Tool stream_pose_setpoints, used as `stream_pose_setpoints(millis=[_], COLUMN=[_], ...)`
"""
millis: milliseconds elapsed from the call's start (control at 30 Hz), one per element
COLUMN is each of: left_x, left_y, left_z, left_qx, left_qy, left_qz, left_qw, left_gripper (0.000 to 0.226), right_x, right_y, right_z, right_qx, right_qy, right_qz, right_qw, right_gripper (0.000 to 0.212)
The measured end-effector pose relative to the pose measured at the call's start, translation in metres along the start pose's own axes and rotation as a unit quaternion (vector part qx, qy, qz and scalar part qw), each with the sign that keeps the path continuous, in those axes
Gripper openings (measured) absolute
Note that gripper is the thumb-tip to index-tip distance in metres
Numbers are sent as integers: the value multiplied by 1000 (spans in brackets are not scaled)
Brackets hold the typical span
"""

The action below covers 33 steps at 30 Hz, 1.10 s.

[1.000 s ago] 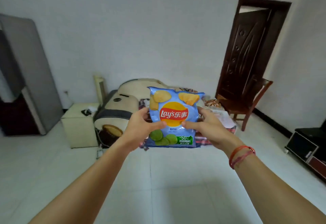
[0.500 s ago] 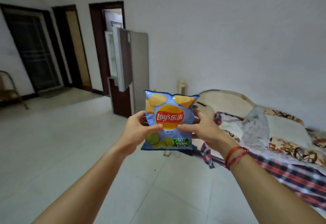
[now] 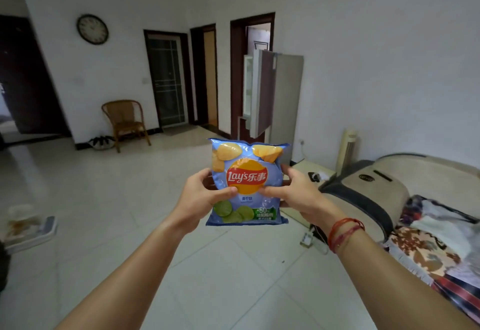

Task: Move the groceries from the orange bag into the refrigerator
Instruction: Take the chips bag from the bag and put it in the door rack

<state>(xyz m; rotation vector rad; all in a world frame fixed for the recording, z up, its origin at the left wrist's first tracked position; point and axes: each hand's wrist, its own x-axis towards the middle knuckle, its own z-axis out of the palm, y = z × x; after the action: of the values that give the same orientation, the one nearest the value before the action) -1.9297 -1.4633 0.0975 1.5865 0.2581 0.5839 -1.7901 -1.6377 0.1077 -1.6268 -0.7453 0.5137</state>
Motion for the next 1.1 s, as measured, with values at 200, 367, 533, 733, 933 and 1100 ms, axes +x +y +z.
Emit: stream_pose_setpoints(millis=[200,367,533,733,933,1100], left_x=[3,11,25,63,140,229], left_y=[-2,-7,-16,-39,-69,-85], left_z=[-15,-25,-33,-57,-103,-153], left_qx=[-4,-3,-1,1,3,0], left_qy=[8,25,41,61,62,56], left_qz=[1,0,-1,-8,-10,-10], left_qw=[1000,1000,999,998,998,998], left_gripper=[38,44,45,43,43,40], right_x=[16,31,56,105,193,288], right_y=[-3,-2,4,16,26,24], right_z=[15,21,24,38,64,92], right_qx=[-2,0,-1,4,-2,1], right_qy=[-14,-32,-50,-62,-63,-45], right_qz=[-3,-3,-3,6,12,14], right_qw=[1000,999,999,998,998,999], right_gripper=[41,47,51,51,48,50])
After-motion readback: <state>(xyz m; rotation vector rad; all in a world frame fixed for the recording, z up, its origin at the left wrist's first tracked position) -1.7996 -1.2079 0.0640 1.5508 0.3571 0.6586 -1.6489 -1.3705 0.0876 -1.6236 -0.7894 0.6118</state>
